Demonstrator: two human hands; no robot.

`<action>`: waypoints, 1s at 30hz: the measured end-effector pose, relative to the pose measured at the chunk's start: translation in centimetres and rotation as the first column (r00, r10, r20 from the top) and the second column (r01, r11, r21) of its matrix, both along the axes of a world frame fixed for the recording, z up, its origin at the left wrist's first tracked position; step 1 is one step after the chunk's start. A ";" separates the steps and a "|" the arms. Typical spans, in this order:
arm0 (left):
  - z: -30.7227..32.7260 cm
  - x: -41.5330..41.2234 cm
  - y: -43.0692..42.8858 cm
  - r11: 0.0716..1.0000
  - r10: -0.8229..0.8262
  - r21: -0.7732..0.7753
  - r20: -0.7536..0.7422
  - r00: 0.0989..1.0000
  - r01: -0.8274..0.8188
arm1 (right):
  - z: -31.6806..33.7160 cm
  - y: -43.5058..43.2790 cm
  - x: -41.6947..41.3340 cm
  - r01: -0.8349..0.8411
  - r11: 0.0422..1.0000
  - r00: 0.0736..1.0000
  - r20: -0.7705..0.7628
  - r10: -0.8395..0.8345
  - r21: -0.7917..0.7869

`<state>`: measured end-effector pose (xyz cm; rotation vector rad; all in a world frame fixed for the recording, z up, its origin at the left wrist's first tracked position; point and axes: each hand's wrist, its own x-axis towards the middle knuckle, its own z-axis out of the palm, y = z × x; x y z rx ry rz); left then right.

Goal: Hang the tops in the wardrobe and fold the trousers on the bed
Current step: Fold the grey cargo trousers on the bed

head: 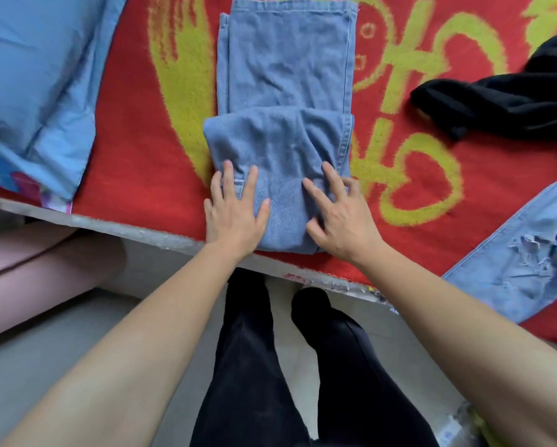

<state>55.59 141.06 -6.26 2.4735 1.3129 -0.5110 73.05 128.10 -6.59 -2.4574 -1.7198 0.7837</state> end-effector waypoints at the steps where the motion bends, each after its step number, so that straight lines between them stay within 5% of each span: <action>1: 0.1 -0.3 -0.4 1.000 -0.010 0.014 0.002 1.000 0.010 | 0.1 -0.8 -0.5 0.010 1.000 1.000 0.001 -0.010 0.026; 9: 0.9 1.3 3.0 0.994 0.044 0.096 0.141 0.989 -0.058 | 1.5 3.4 -0.1 0.308 0.940 0.934 0.139 -0.328 0.149; 13: 0.3 5.6 9.2 0.980 -0.111 0.182 0.159 0.981 0.081 | 0.9 8.7 5.1 0.297 0.950 0.947 0.094 -0.306 0.095; 17: -1.0 9.1 13.6 0.959 -0.280 -0.023 0.063 0.958 0.282 | -0.2 12.5 7.8 0.108 0.980 0.994 -0.002 -0.109 -0.165; 22: -0.5 8.4 13.1 0.944 -0.323 -0.065 0.028 0.946 0.324 | 0.2 12.0 7.3 0.146 0.981 0.975 -0.147 -0.164 -0.128; 24: -1.5 7.4 12.6 0.938 -0.296 -0.194 -0.019 0.955 0.287 | 0.1 11.6 6.9 0.130 0.977 0.969 -0.186 -0.162 -0.172; 27: -3.4 6.5 11.8 0.936 -0.270 -0.256 -0.088 0.959 0.240 | -1.9 11.4 5.3 0.100 0.974 0.994 -0.032 -0.108 -0.204; 30: -4.7 7.6 12.2 0.947 -0.321 -0.015 -0.037 0.946 0.321 | -3.9 11.9 4.3 0.222 0.968 0.966 0.162 -0.202 -0.117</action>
